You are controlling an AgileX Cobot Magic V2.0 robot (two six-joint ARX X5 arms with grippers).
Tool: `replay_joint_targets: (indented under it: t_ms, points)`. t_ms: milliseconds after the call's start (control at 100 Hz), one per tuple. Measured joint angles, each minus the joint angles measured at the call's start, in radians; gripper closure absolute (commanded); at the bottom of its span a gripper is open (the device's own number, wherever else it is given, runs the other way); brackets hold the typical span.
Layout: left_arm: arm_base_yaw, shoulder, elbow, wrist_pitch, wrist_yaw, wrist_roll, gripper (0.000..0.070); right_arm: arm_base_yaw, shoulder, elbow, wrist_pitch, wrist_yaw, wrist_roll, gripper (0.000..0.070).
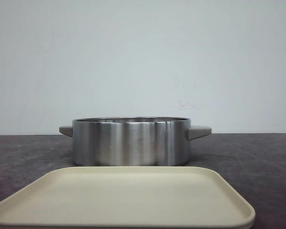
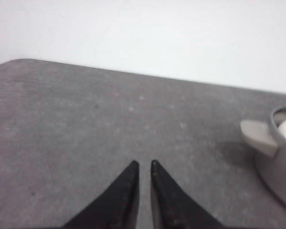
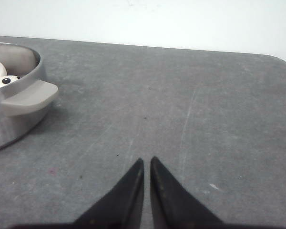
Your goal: Steam buns
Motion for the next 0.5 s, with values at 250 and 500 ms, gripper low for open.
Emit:
replay_joint_targets:
  t_ms: [250,500]
  points:
    - [0.002,0.0,0.0,-0.052,0.018,0.068,0.07,0.0,0.0,0.0,0.0,0.0,0.0,0.0684]
    - [0.002,0.022,0.0,-0.059,0.024,0.101,0.07,0.0,0.0,0.0,0.0,0.0,0.0,0.0683]
